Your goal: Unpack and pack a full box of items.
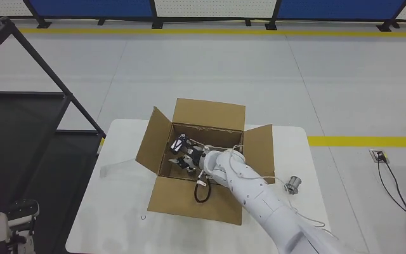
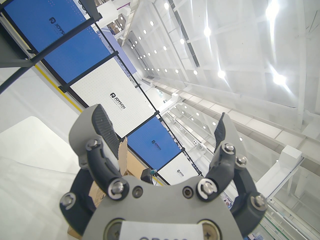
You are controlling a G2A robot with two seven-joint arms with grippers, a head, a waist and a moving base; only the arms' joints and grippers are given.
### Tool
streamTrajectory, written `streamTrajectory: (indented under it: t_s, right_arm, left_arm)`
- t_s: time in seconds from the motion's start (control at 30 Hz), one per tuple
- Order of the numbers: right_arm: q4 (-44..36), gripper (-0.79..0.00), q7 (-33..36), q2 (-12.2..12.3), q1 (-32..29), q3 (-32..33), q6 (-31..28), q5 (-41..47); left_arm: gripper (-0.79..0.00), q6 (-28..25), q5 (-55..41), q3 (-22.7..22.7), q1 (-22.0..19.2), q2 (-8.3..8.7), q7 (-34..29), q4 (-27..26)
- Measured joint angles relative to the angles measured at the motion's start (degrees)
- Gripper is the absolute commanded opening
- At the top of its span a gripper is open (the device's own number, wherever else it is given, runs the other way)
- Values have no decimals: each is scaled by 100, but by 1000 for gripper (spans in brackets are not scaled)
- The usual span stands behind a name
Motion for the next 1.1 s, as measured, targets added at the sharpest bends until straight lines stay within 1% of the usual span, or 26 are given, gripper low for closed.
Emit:
streamTrajectory:
  t_s: [0.03, 0.1, 0.13, 0.2, 0.23, 0.3, 0.33, 0.4, 0.43, 0.53, 0.63, 0.7, 0.77, 0.83, 0.9, 0.93, 1.0, 1.03, 1.1]
  right_arm:
    - [-280, -86, -202, 121, -159, 131, 57, -88]
    - [-788, -95, -471, 323, -460, 381, 175, -232]
    - [-1205, -123, -605, 469, -718, 582, 263, -343]
    - [-1970, -108, -690, 701, -1194, 929, 330, -560]
    - [-2575, -95, -698, 862, -1587, 1209, 402, -723]
    - [-3575, -28, -650, 1092, -2271, 1673, 457, -963]
    - [-4261, 0, -631, 1228, -2762, 2003, 487, -1098]
    - [-5237, 0, -671, 1393, -3522, 2484, 494, -1230]
    - [-5806, 0, -751, 1475, -4006, 2778, 514, -1283]
    - [-6882, 0, -1129, 1603, -5048, 3372, 624, -1347]
    - [-7523, 0, -1619, 1668, -5880, 3826, 879, -1315]
    - [-7773, 0, -1848, 1692, -6313, 4048, 1103, -1314]
    - [-7984, 0, -1966, 1705, -6763, 4279, 1477, -1320]
    - [-8113, 0, -1948, 1705, -7133, 4468, 1884, -1231]
    - [-8143, 0, -1888, 1694, -7394, 4642, 2293, -1079]
    - [-8137, 0, -1824, 1677, -7544, 4749, 2683, -986]
    - [-8109, 0, -1730, 1658, -7721, 4836, 3207, -857]
    - [-8048, 0, -1694, 1656, -7813, 4906, 3344, -755]
    - [-7867, 0, -1603, 1664, -7883, 5053, 3254, -575]
  left_arm:
    - [0, 0, 0, 0, 0, 0, 0, 0]
    - [0, 0, 0, 0, 0, 0, 0, 0]
    - [0, 0, 0, 0, 0, 0, 0, 0]
    - [0, 0, 0, 0, 0, 0, 0, 0]
    - [0, 0, 0, 0, 0, 0, 0, 0]
    - [0, 0, 0, 0, 0, 0, 0, 0]
    - [0, 0, 0, 0, 0, 0, 0, 0]
    - [0, 0, 0, 0, 0, 0, 0, 0]
    - [0, 0, 0, 0, 0, 0, 0, 0]
    - [0, 0, 0, 0, 0, 0, 0, 0]
    - [0, 0, 0, 0, 0, 0, 0, 0]
    - [0, 0, 0, 0, 0, 0, 0, 0]
    - [0, 0, 0, 0, 0, 0, 0, 0]
    - [0, 0, 0, 0, 0, 0, 0, 0]
    - [0, 0, 0, 0, 0, 0, 0, 0]
    - [0, 0, 0, 0, 0, 0, 0, 0]
    - [0, 0, 0, 0, 0, 0, 0, 0]
    - [0, 0, 0, 0, 0, 0, 0, 0]
    - [0, 0, 0, 0, 0, 0, 0, 0]
